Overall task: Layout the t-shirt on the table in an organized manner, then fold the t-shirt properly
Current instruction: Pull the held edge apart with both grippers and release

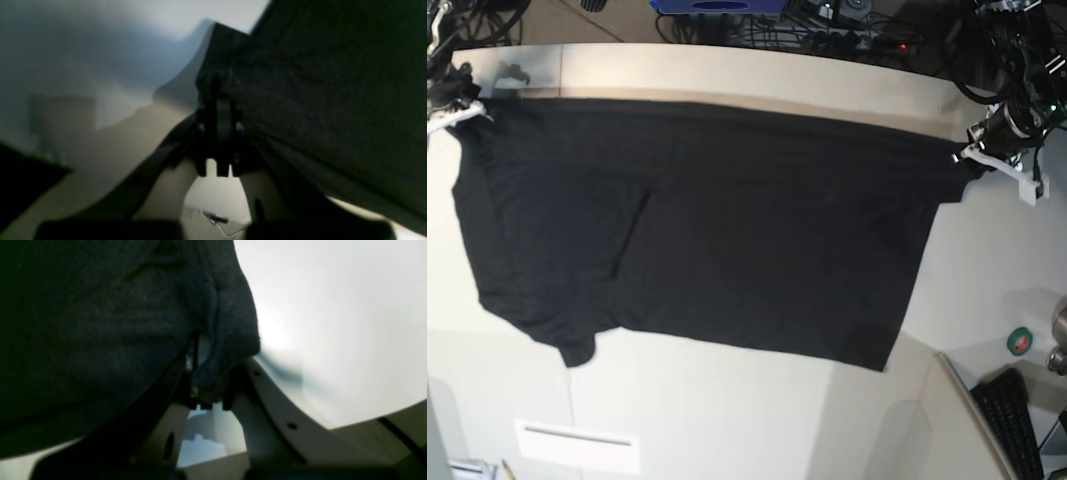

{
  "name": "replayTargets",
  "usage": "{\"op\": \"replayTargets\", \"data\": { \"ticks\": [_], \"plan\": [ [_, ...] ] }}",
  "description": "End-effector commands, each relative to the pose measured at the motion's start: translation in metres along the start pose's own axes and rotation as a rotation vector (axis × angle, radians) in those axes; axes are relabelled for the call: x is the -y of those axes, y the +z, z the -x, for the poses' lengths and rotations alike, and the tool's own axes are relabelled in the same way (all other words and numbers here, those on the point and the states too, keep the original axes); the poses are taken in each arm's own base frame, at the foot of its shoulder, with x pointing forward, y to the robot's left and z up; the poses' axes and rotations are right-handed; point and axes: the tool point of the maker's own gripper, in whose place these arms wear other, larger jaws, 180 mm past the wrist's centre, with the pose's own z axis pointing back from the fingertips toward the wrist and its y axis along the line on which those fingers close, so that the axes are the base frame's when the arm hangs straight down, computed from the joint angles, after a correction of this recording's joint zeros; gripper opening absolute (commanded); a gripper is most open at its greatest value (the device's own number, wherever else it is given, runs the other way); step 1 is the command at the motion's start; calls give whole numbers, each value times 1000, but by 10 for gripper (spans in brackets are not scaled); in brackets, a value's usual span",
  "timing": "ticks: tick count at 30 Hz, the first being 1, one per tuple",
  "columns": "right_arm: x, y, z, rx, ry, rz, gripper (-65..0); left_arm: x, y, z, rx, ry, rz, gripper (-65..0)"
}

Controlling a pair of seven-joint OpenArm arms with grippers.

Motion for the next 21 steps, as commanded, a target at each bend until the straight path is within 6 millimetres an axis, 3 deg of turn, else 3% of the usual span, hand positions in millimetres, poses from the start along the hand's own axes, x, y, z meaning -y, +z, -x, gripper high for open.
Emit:
{"op": "replayTargets", "data": {
  "ticks": [1, 8, 12, 14, 15, 19, 21],
  "plan": [
    [7, 4, -7, 28, 8, 19, -650, -10, 7, -14, 47, -17, -27, -650],
    [2, 7, 11, 3, -9, 12, -650, -21, 11, 6, -1, -16, -51, -650],
    [6, 16, 16, 3, 10, 25, -384, -24, 12, 13, -16, -18, -57, -650],
    [9, 23, 16, 7, 27, 34, -308, -23, 15, 10, -7, -25, -56, -650],
    [9, 25, 15, 13, 33, 36, -311, -21, 17, 6, 7, -32, -57, -617],
    [14, 37, 1, 58, 50, 54, -321, -26, 41, -17, 91, -10, -85, -244],
    [15, 43, -13, 98, 53, 64, -318, -33, 57, -30, 133, 2, -115, -118]
  ]
}}
